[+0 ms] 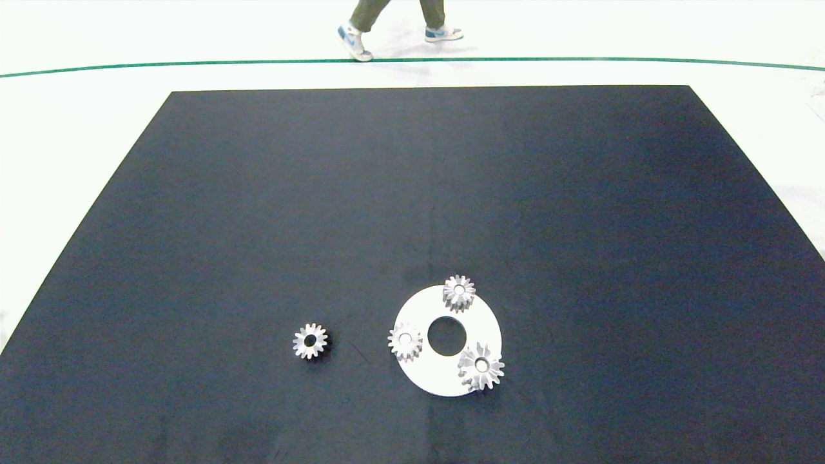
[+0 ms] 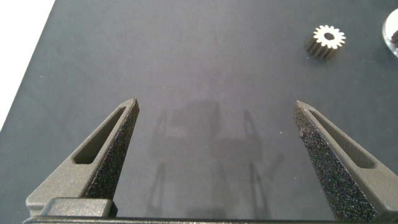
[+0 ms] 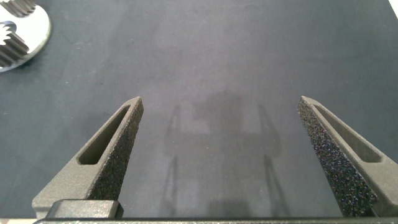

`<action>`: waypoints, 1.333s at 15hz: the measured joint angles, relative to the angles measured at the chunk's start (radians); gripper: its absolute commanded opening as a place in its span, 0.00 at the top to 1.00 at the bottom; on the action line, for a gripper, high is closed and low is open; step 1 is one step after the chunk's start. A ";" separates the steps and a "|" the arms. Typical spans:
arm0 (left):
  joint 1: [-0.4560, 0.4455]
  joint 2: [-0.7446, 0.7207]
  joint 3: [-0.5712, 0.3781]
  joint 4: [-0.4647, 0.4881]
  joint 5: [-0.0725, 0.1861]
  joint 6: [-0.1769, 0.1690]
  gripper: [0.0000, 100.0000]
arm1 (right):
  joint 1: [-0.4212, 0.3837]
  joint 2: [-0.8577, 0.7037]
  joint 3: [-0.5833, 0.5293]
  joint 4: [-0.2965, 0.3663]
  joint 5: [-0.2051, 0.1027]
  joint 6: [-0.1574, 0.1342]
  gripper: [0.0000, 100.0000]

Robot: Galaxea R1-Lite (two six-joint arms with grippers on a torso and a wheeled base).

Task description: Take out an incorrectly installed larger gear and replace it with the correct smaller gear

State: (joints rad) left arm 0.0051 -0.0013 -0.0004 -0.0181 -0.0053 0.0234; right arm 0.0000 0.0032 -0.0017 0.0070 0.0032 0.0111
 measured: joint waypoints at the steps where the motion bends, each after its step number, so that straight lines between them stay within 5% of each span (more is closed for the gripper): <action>1: 0.000 0.000 -0.014 0.006 0.006 0.010 0.00 | 0.000 0.001 -0.007 0.008 -0.001 -0.006 0.00; 5: 0.003 0.093 -0.272 0.162 0.010 0.034 0.00 | 0.020 0.078 -0.166 0.098 0.021 -0.060 0.00; 9: 0.003 0.432 -0.842 0.536 0.013 0.070 0.00 | 0.079 0.329 -0.425 0.201 0.041 -0.142 0.00; 11: 0.004 0.624 -1.138 0.773 0.019 0.084 0.00 | 0.110 0.494 -0.560 0.248 0.043 -0.219 0.00; 13: 0.011 0.800 -1.329 0.966 0.027 0.088 0.00 | 0.183 0.654 -0.704 0.347 0.037 -0.276 0.00; 16: 0.030 0.959 -1.464 1.067 0.050 0.072 0.00 | 0.377 0.907 -0.912 0.493 0.000 -0.304 0.00; 18: 0.033 0.990 -1.492 1.068 0.085 0.074 0.00 | 0.503 1.067 -1.017 0.528 -0.018 -0.309 0.00; 20: 0.035 0.999 -1.501 1.069 0.090 0.074 0.00 | 0.634 1.229 -1.122 0.547 -0.040 -0.312 0.00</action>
State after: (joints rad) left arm 0.0402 0.9972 -1.5013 1.0511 0.0851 0.0977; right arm 0.6340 1.2323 -1.1238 0.5540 -0.0368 -0.3011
